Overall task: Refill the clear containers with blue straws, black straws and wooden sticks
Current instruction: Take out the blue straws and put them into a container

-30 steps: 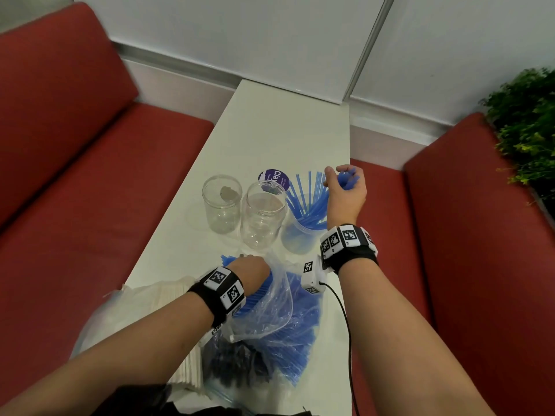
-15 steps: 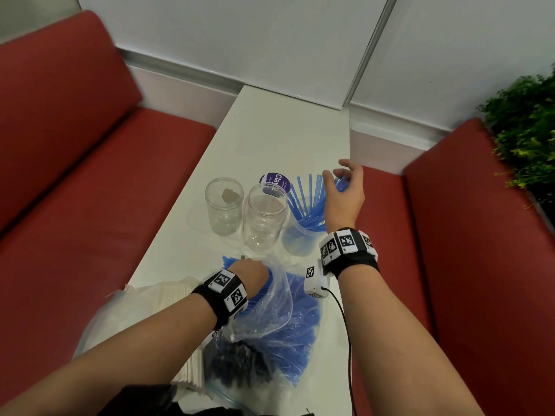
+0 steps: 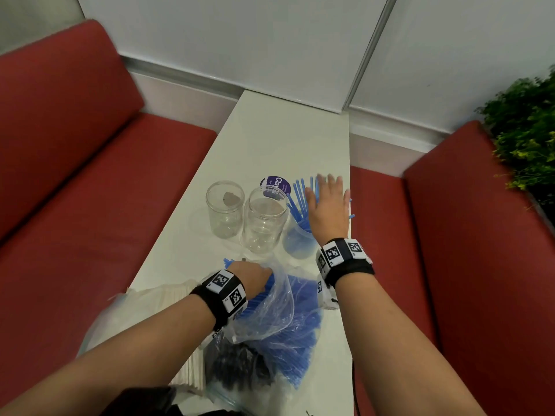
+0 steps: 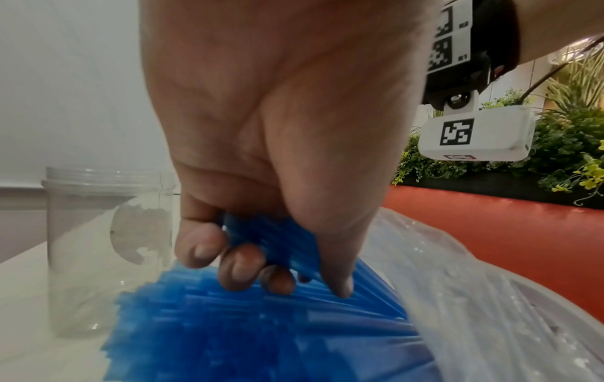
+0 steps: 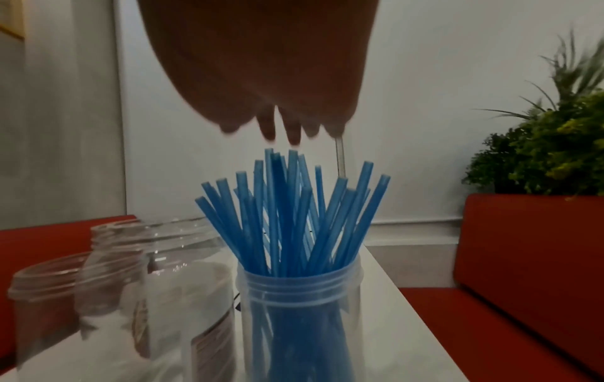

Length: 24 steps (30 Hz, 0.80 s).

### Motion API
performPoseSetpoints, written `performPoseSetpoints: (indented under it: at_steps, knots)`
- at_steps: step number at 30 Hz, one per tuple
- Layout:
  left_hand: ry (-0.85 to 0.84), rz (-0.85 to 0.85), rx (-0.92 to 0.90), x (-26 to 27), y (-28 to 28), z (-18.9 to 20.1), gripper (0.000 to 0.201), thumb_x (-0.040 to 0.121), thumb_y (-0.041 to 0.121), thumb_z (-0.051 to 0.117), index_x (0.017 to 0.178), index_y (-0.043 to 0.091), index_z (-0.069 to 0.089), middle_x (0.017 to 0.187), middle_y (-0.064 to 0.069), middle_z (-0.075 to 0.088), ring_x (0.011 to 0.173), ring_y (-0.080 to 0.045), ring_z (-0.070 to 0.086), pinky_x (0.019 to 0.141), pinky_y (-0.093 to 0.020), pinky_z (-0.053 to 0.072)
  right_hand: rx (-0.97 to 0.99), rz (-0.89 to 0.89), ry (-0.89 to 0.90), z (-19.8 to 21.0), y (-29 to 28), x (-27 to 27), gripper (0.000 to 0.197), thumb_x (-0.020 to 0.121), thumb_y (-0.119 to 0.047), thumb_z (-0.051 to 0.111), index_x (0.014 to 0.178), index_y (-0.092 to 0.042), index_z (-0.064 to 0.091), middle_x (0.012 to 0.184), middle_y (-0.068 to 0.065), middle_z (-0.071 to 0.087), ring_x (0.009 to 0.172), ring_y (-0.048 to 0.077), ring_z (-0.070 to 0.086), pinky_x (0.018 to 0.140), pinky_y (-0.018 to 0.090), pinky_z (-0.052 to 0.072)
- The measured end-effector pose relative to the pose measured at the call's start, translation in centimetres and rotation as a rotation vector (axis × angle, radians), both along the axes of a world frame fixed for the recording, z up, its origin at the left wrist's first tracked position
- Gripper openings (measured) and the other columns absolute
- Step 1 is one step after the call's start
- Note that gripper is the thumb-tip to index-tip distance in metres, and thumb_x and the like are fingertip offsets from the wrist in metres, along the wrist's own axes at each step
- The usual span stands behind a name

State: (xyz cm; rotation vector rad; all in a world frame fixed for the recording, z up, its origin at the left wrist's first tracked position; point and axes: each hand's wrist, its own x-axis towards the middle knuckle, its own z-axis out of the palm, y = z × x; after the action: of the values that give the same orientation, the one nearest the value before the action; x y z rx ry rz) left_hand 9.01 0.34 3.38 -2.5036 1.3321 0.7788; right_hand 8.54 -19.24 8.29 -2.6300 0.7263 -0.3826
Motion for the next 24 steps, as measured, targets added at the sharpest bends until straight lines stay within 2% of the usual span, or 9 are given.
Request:
performPoseSetpoints:
  at_steps: [2,3,7,9,12,17,19,21,24]
  knots:
    - [0.039,0.001,-0.05,0.1,0.1,-0.3,0.041,0.099,0.037,0.048,0.135,0.018,0.043,0.129,-0.008,0.059,0.117,-0.028,0.057,0.083,-0.037,0.046,0.06,0.006,0.153,-0.4,0.3,-0.3,0.065,0.109,-0.047,0.031,0.162,-0.013,0.017,0.17,0.012,0.011,0.158,0.031,-0.001,0.126,0.049,-0.001]
    - [0.055,-0.003,-0.058,0.2,0.2,-0.4,0.041,0.099,0.038,0.047,0.135,0.019,0.043,0.128,-0.008,0.059,0.116,-0.029,0.057,0.083,-0.037,0.046,0.109,0.009,0.088,-0.4,0.6,-0.6,0.065,0.109,-0.045,0.035,0.162,-0.013,0.017,0.17,0.012,0.01,0.158,0.032,-0.002,0.127,0.049,-0.001]
    - [0.107,0.014,-0.009,0.8,0.7,0.1,0.043,0.101,0.04,0.043,0.139,0.021,0.043,0.128,-0.012,0.058,0.116,-0.031,0.056,0.091,-0.04,0.046,0.131,0.102,-0.582,0.8,2.1,-1.8,0.047,0.106,-0.015,0.049,0.152,-0.009,0.043,0.159,0.01,0.039,0.156,0.028,0.02,0.128,0.04,0.015]
    - [0.139,0.04,0.015,1.4,0.9,1.1,0.044,0.1,0.041,0.046,0.138,0.019,0.047,0.13,-0.012,0.057,0.118,-0.03,0.055,0.096,-0.039,0.044,0.202,0.166,-0.68,1.4,3.0,-2.1,0.04,0.102,-0.011,0.048,0.141,-0.013,0.054,0.143,0.002,0.057,0.141,0.022,0.046,0.119,0.037,0.036]
    - [0.166,0.047,0.031,2.5,1.0,3.4,0.04,0.099,0.038,0.051,0.13,0.013,0.055,0.128,-0.01,0.06,0.116,-0.028,0.056,0.099,-0.04,0.045,0.584,0.331,-0.461,1.5,5.3,-2.8,0.038,0.089,-0.012,0.047,0.123,-0.023,0.062,0.109,-0.002,0.072,0.108,0.013,0.067,0.094,0.03,0.053]
    - [0.126,0.048,0.117,3.9,1.1,8.8,0.041,0.097,0.035,0.056,0.13,0.009,0.057,0.116,-0.007,0.063,0.109,-0.026,0.06,0.089,-0.035,0.044,1.037,0.534,0.186,-2.0,7.1,-4.5,0.064,0.075,-0.008,0.058,0.135,-0.028,0.047,0.124,0.001,0.064,0.122,0.01,0.058,0.092,0.019,0.047]
    - [0.098,0.046,0.137,4.3,1.1,11.1,0.037,0.095,0.035,0.059,0.122,0.01,0.063,0.098,-0.003,0.063,0.097,-0.024,0.062,0.083,-0.033,0.046,1.015,0.567,0.313,-3.0,7.3,-4.9,0.069,0.08,-0.006,0.07,0.138,-0.032,0.045,0.127,-0.001,0.062,0.12,0.009,0.058,0.095,0.014,0.046]
    - [0.047,0.041,0.147,4.5,1.2,13.1,0.033,0.093,0.037,0.061,0.114,0.011,0.066,0.088,0.001,0.063,0.085,-0.021,0.062,0.081,-0.033,0.049,0.877,0.549,0.303,-3.8,8.0,-5.2,0.054,0.082,-0.015,0.082,0.127,-0.031,0.057,0.122,0.0,0.067,0.112,0.014,0.063,0.097,0.024,0.05]
    - [-0.01,0.014,0.113,4.4,1.3,15.6,0.032,0.091,0.041,0.064,0.105,0.013,0.068,0.071,0.006,0.061,0.067,-0.013,0.058,0.07,-0.029,0.049,0.799,0.397,0.152,-4.0,9.5,-5.4,0.016,0.086,-0.029,0.082,0.083,-0.025,0.067,0.073,-0.013,0.066,0.068,0.003,0.059,0.071,0.026,0.049]
